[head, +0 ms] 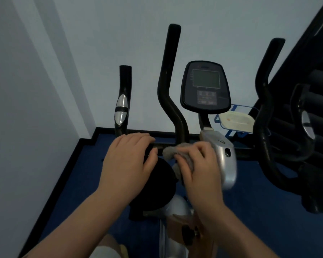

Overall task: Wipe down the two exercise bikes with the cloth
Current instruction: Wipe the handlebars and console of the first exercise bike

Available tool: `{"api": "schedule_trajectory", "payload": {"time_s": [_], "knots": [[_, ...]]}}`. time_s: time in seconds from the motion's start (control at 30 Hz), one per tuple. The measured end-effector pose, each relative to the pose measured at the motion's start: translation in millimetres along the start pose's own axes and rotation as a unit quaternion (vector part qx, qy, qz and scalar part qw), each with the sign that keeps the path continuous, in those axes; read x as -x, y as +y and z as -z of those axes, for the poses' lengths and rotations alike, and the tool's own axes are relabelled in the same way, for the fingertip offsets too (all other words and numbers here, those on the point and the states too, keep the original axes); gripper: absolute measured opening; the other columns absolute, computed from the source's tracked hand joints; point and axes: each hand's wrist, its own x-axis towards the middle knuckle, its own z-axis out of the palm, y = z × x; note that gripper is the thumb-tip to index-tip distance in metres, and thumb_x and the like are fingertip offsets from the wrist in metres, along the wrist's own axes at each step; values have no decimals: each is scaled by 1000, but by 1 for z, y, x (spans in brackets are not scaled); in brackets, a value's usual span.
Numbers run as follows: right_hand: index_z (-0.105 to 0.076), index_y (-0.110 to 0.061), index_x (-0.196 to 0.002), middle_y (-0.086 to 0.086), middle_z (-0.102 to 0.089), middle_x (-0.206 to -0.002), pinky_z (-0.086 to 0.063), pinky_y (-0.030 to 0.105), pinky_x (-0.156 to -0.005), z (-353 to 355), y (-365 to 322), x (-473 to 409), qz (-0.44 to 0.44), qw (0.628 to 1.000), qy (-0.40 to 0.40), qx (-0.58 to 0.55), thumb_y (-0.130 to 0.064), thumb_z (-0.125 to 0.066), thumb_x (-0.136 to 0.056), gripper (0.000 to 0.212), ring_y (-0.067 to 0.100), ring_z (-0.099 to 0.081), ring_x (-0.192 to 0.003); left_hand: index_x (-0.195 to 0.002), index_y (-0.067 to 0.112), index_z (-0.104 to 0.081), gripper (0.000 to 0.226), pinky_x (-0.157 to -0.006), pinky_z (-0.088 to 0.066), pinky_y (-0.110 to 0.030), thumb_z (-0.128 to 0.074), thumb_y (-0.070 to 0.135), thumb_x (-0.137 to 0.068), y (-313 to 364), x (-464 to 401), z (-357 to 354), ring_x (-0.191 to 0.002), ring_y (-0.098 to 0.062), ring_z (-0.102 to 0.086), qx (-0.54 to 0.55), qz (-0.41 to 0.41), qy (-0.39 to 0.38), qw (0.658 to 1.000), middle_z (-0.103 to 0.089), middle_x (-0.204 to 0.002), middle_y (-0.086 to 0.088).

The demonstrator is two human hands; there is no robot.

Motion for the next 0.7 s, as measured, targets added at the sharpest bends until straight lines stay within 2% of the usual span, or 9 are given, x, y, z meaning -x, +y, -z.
{"api": "schedule_trajectory", "payload": {"time_s": [0.1, 0.17, 0.27, 0.37, 0.43, 0.5, 0.6, 0.7], "knots": [[-67, -10, -90, 6, -53, -94, -43, 32, -72, -2, 4, -37, 44, 997, -21, 62, -18, -67, -88, 8, 22, -50, -87, -108, 20, -69, 24, -95, -37, -31, -56, 29, -90, 0, 0, 1, -106, -16, -62, 3, 2, 8, 1000, -69, -109, 6], [-66, -7, -92, 8, -53, -98, -43, 35, -76, -6, 2, -67, 26, 998, -22, 59, -17, -66, -89, 10, 24, -49, -92, -108, 21, -70, 25, -95, -37, -31, -54, 32, -91, 1, 1, 1, -105, -15, -63, 4, 5, 8, 1000, -70, -109, 8], [-66, -11, -94, -1, -49, -101, -42, 30, -82, -9, 2, -68, -3, 1000, -6, 5, -19, -63, -91, 9, 21, -49, -97, -102, 20, -71, 18, -93, -46, -38, -59, 29, -91, 0, 2, 1, -99, -15, -64, 24, 5, 21, 999, -70, -102, 8], [-63, -21, -92, -14, -41, -98, -38, 15, -78, -4, 3, -33, -5, 1000, 10, -11, -23, -61, -89, 4, 12, -48, -94, -100, 20, -71, 17, -89, -49, -42, -60, 29, -90, 0, 3, 1, -95, -15, -65, 44, 11, 31, 998, -70, -101, 8], [-63, -21, -91, -13, -42, -97, -38, 15, -74, -1, 6, -31, 21, 1000, -14, 2, -24, -61, -88, 5, 10, -47, -92, -99, 21, -71, 20, -89, -49, -41, -58, 31, -88, 1, 3, 2, -95, -15, -65, 49, 20, 31, 998, -70, -101, 9], [-64, -16, -93, -5, -49, -98, -36, 19, -72, -3, 8, -54, 45, 998, -33, 33, -20, -63, -89, 6, 13, -46, -93, -99, 21, -71, 21, -89, -49, -40, -57, 33, -87, 1, 3, 2, -95, -15, -65, 45, 22, 27, 998, -70, -100, 9], [-59, -14, -98, -5, -46, -100, -28, 20, -73, -13, 2, -90, 10, 999, -21, 40, -19, -62, -91, 9, 16, -44, -97, -99, 21, -71, 22, -88, -50, -41, -56, 33, -88, 1, 2, 3, -95, -14, -64, 46, 24, 25, 998, -70, -100, 9], [-57, -19, -94, -9, -42, -102, -27, 18, -73, -15, 0, -81, -15, 1000, -8, 17, -19, -64, -90, 8, 13, -42, -99, -99, 21, -71, 21, -87, -49, -39, -57, 32, -88, 3, 3, 4, -95, -14, -64, 52, 30, 28, 998, -70, -100, 9]]}}
